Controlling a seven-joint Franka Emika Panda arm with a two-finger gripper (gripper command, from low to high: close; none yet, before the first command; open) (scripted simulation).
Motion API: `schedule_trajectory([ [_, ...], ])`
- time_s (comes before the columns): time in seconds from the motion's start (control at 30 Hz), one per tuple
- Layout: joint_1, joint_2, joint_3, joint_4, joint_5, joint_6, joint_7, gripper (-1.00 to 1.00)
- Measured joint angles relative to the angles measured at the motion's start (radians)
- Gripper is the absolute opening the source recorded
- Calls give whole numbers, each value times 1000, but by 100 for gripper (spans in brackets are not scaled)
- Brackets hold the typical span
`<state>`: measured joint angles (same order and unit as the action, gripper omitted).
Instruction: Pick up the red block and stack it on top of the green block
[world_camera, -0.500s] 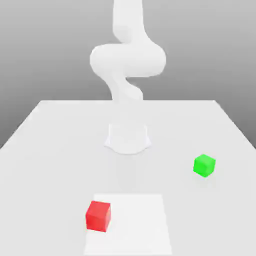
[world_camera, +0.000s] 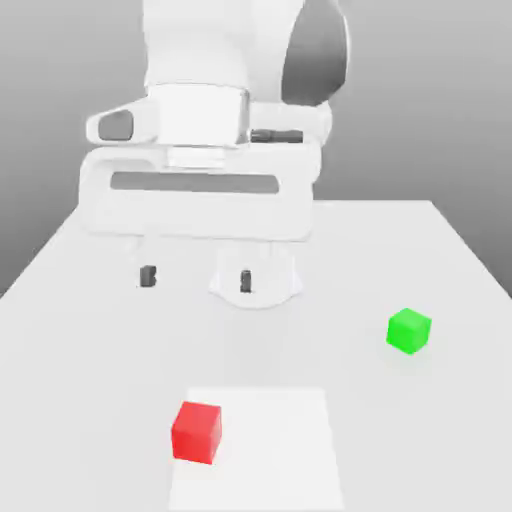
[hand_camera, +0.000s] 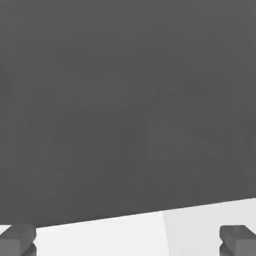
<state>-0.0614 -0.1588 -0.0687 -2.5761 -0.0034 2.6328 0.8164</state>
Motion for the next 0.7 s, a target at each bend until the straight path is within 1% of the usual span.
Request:
schedule_trajectory([
  [0.2,-33,218,-11,-88,19,116,-9,0],
  [0.37,-54,399,16,-77,54,261,-34,0],
  [0.4,-59,434,23,-72,60,290,-39,-100],
  [0.6,-63,452,27,-70,61,305,-39,-100],
  [0.7,-57,390,18,-79,47,253,-29,-100],
])
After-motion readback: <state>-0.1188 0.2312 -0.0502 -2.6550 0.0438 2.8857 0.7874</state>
